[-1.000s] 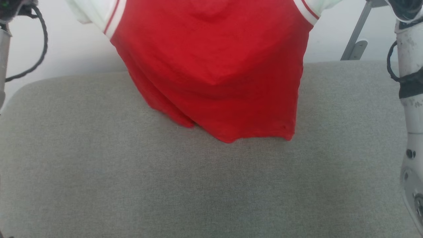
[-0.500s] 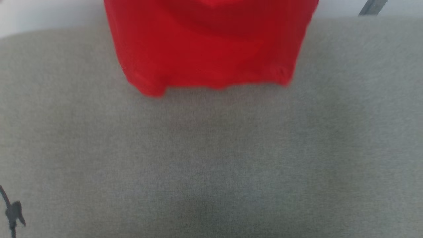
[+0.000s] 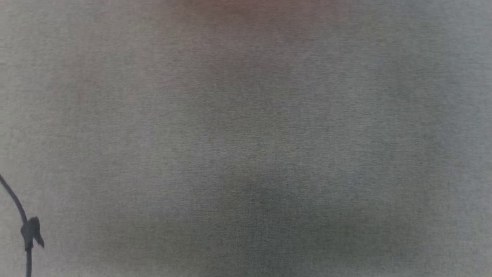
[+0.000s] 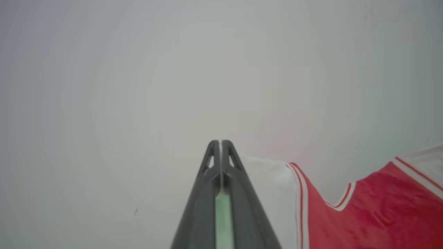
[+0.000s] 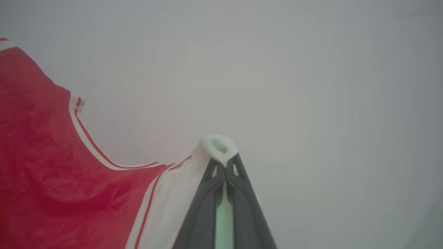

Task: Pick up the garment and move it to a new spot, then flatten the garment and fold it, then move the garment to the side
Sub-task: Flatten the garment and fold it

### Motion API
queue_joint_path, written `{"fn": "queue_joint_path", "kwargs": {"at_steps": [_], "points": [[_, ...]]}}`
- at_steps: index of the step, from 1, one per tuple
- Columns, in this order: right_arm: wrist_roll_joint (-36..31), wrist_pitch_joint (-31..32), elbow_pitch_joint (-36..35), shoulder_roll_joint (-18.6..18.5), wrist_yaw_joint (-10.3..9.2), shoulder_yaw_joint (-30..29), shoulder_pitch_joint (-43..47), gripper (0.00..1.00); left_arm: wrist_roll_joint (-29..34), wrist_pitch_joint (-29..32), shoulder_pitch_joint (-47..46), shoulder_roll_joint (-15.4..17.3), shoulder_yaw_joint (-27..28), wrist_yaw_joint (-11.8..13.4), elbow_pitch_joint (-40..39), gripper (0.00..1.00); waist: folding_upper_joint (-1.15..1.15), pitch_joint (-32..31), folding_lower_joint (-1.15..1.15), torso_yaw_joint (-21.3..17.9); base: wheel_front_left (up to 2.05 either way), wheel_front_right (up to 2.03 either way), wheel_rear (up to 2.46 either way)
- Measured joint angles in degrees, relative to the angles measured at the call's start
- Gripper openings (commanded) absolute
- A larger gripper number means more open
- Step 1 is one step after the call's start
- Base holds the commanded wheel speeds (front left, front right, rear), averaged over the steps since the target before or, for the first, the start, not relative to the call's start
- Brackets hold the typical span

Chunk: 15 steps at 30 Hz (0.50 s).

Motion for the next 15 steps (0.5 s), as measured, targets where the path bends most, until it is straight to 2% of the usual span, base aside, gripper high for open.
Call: {"fn": "queue_joint_path", "kwargs": {"at_steps": [3, 8, 11, 15], "points": [[1.0, -0.2, 1.9, 0.2, 0.0, 2.0, 1.9, 0.0, -0.1, -0.2, 2.6, -0.3, -1.0, -0.5, 2.7, 0.0, 0.0, 0.0, 0.0, 1.0, 0.0, 0.0, 0.0], [10.1, 2.7, 4.4, 1.5, 0.01, 6.5, 10.1, 0.0, -2.2, 5.5, 10.4, -1.3, -4.0, -1.0, 7.9, 0.0, 0.0, -2.2, 0.0, 1.7, 0.0, 0.0, 0.0], [16.8, 6.3, 2.4, 1.2, 0.02, 10.1, 15.6, 0.0, -4.8, 9.7, 15.7, -0.8, -6.0, -1.2, 8.2, 0.0, 0.0, -3.8, 0.0, 1.9, 0.0, 0.0, 0.0], [25.4, 12.7, -3.2, -1.7, 0.02, 14.9, 24.1, 0.0, -8.6, 15.3, 24.3, 0.1, -8.6, -1.3, 6.3, 0.0, 0.0, -6.2, 0.0, 2.2, 0.0, 0.0, 0.0]]}}
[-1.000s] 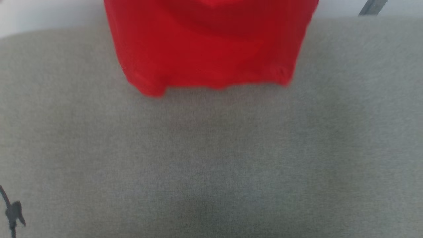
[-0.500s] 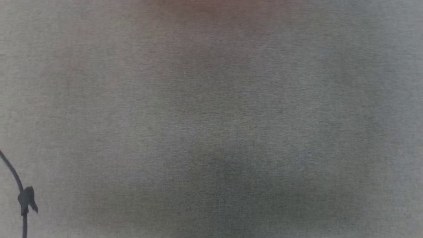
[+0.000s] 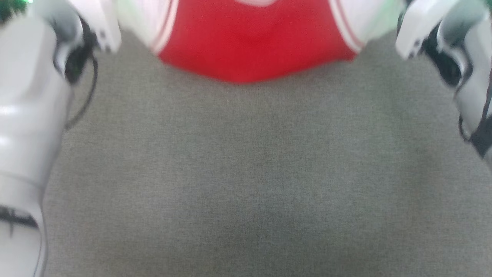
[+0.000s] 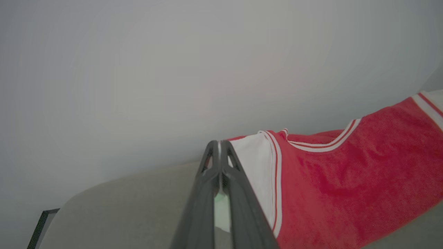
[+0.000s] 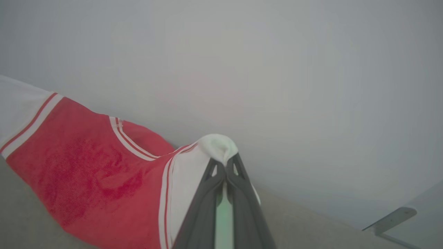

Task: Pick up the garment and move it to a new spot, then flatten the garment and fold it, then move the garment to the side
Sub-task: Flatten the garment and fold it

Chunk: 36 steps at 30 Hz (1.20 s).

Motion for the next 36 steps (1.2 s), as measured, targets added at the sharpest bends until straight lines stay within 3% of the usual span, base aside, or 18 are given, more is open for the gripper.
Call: {"fn": "queue_joint_path", "kwargs": {"at_steps": [6, 10, 14, 18, 22, 26, 36], "points": [[9.3, 6.9, -11.7, -5.9, 0.0, 5.0, 11.7, 0.0, -5.4, 6.9, 13.0, 3.9, -1.3, 0.0, -6.1, 0.0, 0.0, -3.3, 0.0, -0.1, 0.0, 0.0, 0.0], [13.0, 10.2, -21.1, -11.8, 0.0, 6.6, 21.5, 0.0, -8.4, 10.7, 25.6, 8.6, -1.1, 0.7, -15.9, 0.0, 0.0, -5.3, 0.0, -0.9, 0.0, 0.0, 0.0], [16.4, 13.8, -27.9, -15.7, -0.04, 6.5, 29.4, 0.0, -11.0, 13.4, 36.5, 13.1, -0.2, 5.3, -26.9, 0.0, 0.0, -6.3, 0.0, -1.7, 0.0, 0.0, 0.0], [18.2, 16.1, -33.4, -19.3, -0.01, 5.0, 36.1, 0.0, -13.0, 14.6, 46.4, 18.4, 1.9, 11.3, -38.3, 0.0, 0.0, -6.6, 0.0, -2.3, 0.0, 0.0, 0.0], [19.0, 18.3, -36.6, -21.9, 0.0, 3.3, 42.1, 0.0, -15.0, 14.7, 55.6, 21.7, 4.2, 17.0, -47.7, 0.0, 0.0, -6.7, 0.0, -2.8, 0.0, 0.0, 0.0], [21.0, 21.8, -39.6, -23.4, 0.0, 2.1, 48.0, 0.0, -17.2, 14.9, 63.4, 23.7, 5.7, 21.9, -55.4, 0.0, 0.0, -6.6, 0.0, -3.1, 0.0, 0.0, 0.0], [25.9, 32.3, -47.2, -28.7, -0.02, 0.1, 58.4, 0.0, -20.5, 18.4, 75.3, 27.6, 6.9, 29.9, -66.7, 0.0, 0.0, -5.5, 0.0, -3.3, 0.0, 0.0, 0.0]]}}
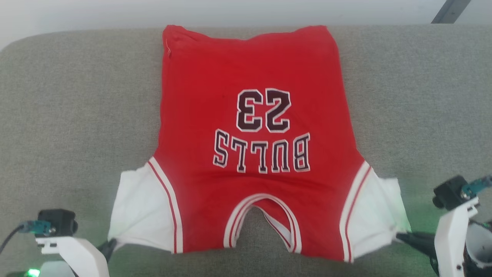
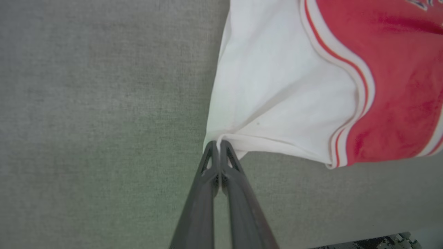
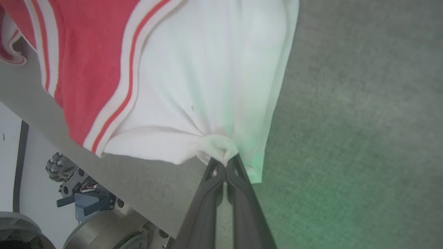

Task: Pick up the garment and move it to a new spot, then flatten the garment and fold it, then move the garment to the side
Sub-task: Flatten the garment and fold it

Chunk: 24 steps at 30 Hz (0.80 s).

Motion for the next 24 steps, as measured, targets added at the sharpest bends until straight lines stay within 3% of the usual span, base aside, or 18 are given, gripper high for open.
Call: {"fn": "queue_joint_path", "kwargs": {"at_steps": [5, 11, 12, 13, 14, 15, 16, 24], "points": [[-0.4, 1.4, -1.2, -0.3, 0.03, -1.8, 3.5, 0.0, -0.6, -1.3, 2.8, -0.6, 0.3, 1.5, -2.5, 0.0, 0.0, 0.7, 0.0, 0.3, 0.0, 0.0, 0.0], [-5.4, -1.3, 1.4, 3.6, 0.08, -3.6, 4.1, 0.0, 0.8, -5.6, 1.6, -4.2, -0.3, 0.3, -0.8, 0.0, 0.0, 1.2, 0.0, 0.9, 0.0, 0.0, 0.0], [-6.1, -1.3, 2.0, 4.0, 0.11, -3.7, 4.1, 0.09, 1.2, -6.1, 0.7, -4.7, -0.7, -0.4, -0.4, 0.0, 0.0, 1.2, 0.0, 1.1, 0.0, 0.0, 0.0], [-6.5, -1.3, 2.6, 4.7, 0.12, -4.1, 3.9, 0.48, 1.8, -6.4, -0.1, -5.2, -1.1, -0.9, 0.0, 0.0, 0.0, 1.2, 0.0, 1.2, 0.0, 0.0, 0.0], [-7.2, -1.3, 2.8, 5.1, 0.12, -4.2, 3.7, 0.65, 2.4, -6.8, -0.7, -5.7, -1.3, -1.2, 0.5, 0.0, 0.0, 1.2, 0.0, 1.3, 0.0, 0.0, 0.0], [-7.7, -0.9, 2.8, 5.3, 0.13, -4.3, 3.5, 0.88, 2.7, -7.1, -1.2, -6.1, -1.6, -1.4, 0.9, 0.0, 0.0, 1.1, 0.0, 1.4, 0.0, 0.0, 0.0], [-8.1, -0.8, 2.7, 5.6, 0.13, -4.7, 3.4, 1.0, 2.9, -7.2, -1.7, -6.4, -1.8, -1.7, 1.4, 0.0, 0.0, 1.1, 0.0, 1.4, 0.0, 0.0, 0.0], [-10.9, -0.9, -2.0, 6.4, 0.01, -13.3, 1.9, 1.0, 4.1, -9.5, -3.5, -8.2, -2.4, -2.9, 2.8, 0.0, 0.0, 1.1, 0.0, 2.0, 0.0, 0.0, 0.0]]}}
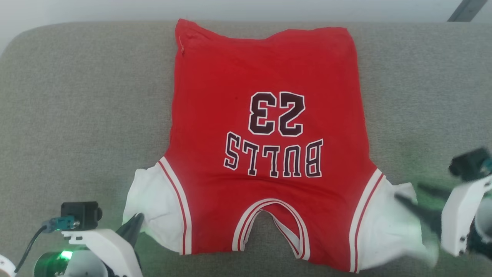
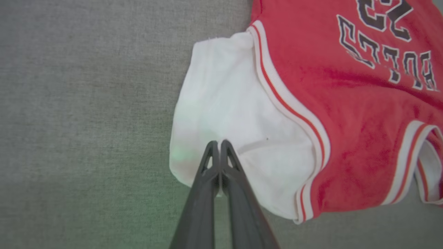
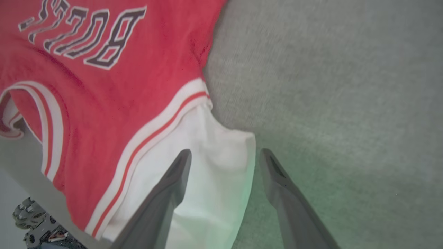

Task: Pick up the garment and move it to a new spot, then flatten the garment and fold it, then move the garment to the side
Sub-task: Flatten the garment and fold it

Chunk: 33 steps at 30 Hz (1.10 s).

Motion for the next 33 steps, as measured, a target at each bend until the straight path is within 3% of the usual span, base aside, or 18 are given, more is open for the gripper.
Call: {"fn": "queue_joint_path", "kwargs": {"at_steps": [7, 12, 14, 21, 28, 33], "points": [[-8.2, -2.3, -1.2, 5.0, 0.0, -8.2, -7.2, 1.0, 0.2, -0.8, -2.9, -2.4, -1.1, -1.8, 0.3, 0.0, 0.0, 1.9, 0.0, 1.6, 0.0, 0.0, 0.0], [-13.1, -2.5, 5.9, 11.0, 0.02, -11.6, -17.8, 1.0, 0.8, -0.6, -5.9, -4.1, -2.4, -2.6, 0.8, 0.0, 0.0, 4.1, 0.0, 3.6, 0.0, 0.0, 0.0], [-14.5, -2.3, 8.0, 11.3, -0.02, -11.6, -20.5, 1.0, 1.3, -0.6, -6.7, -4.6, -2.7, -2.8, 1.0, 0.0, 0.0, 4.6, 0.0, 4.2, 0.0, 0.0, 0.0], [-19.6, -0.1, 25.4, 12.6, -0.02, -12.4, -36.6, 1.0, 2.6, -0.5, -12.1, -8.5, -5.2, -5.5, 3.7, 0.0, 0.0, 7.8, 0.0, 9.1, 0.0, 0.0, 0.0], [-23.0, 6.7, 41.3, 12.6, -0.02, -12.8, -48.5, 1.0, 2.9, -1.1, -15.6, -12.4, -7.6, -8.7, 7.5, 0.0, 0.0, 11.0, 0.0, 14.5, 0.0, 0.0, 0.0], [-26.2, 12.7, 52.7, 12.5, 0.02, -16.6, -54.9, 1.0, 2.9, -1.7, -17.6, -14.7, -8.7, -10.8, 9.7, 0.0, 0.0, 13.1, 0.0, 17.9, 0.0, 0.0, 0.0]]}}
